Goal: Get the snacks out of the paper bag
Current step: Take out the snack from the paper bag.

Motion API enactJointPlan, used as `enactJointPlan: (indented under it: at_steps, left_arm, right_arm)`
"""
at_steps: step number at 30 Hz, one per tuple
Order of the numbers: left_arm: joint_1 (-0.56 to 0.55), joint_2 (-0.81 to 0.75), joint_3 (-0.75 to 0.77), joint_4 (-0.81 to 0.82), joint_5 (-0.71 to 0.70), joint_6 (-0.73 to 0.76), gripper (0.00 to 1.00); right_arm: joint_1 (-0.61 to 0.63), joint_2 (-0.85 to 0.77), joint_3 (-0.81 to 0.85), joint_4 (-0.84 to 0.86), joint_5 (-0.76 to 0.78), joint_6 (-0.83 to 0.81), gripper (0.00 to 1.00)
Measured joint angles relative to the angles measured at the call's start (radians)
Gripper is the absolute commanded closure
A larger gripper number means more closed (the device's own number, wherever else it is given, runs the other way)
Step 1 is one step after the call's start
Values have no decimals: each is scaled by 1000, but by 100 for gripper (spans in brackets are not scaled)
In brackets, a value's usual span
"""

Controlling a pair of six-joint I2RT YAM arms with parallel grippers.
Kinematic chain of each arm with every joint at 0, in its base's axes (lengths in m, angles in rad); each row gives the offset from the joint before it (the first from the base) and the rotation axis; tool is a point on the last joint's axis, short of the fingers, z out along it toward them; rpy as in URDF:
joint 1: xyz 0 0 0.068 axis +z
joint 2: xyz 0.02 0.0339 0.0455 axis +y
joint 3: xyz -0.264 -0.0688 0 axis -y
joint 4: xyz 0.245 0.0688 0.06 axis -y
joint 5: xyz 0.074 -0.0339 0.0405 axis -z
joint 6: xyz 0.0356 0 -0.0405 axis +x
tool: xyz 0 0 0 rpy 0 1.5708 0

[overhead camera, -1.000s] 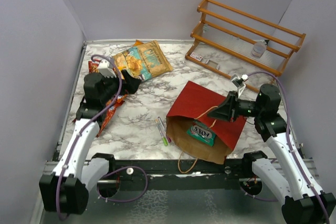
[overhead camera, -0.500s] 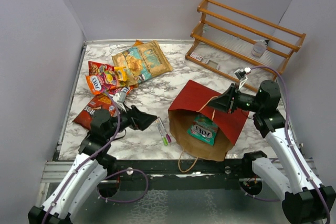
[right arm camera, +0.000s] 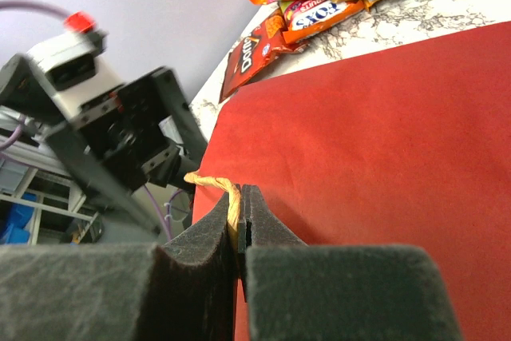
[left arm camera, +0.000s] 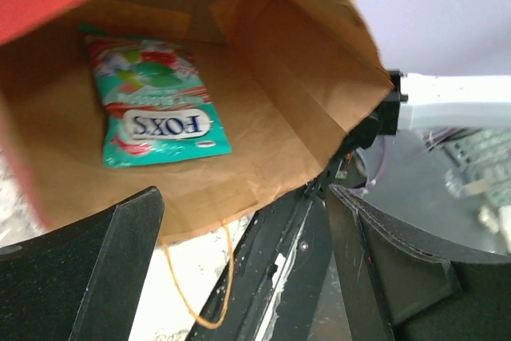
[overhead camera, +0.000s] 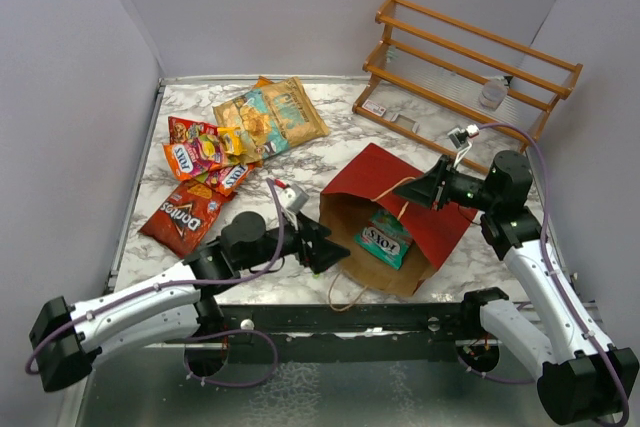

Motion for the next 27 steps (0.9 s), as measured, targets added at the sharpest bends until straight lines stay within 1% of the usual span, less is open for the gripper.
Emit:
enactJointPlan:
  at_steps: [2,5,8,13,16,18,20,23,27]
  left_arm:
    - [-113,28,11,35,-93,77,15]
    - [-227,83,11,82,-214,159,15]
    - [-316,180,11,119,-320,209,15]
    - [-423,389,38,130,-482,258,17]
    - [-442,491,48,163,-578,276,10]
    - [-441,549,42,225,-640,283,5]
    - [-427,596,32,301,-680,285,4]
    - [-386,657,27,384,-682,263,3]
    - [-327,718,29,438,-666,241,2]
  right_arm:
    - [0,2,0,2,3,-2,99]
    - [0,7,3,1,7,-6,99]
    - [0,8,8,0,10,-14,99]
    - [0,8,8,0,14,-24,99]
    - [0,8,8,0,14,-29,99]
    - [0,7,8,0,14,-32,99]
    - [0,5,8,-3,14,-35,99]
    - [0,-3,8,-17,19,-43,99]
    - [0,-24,8,-50,36,-60,99]
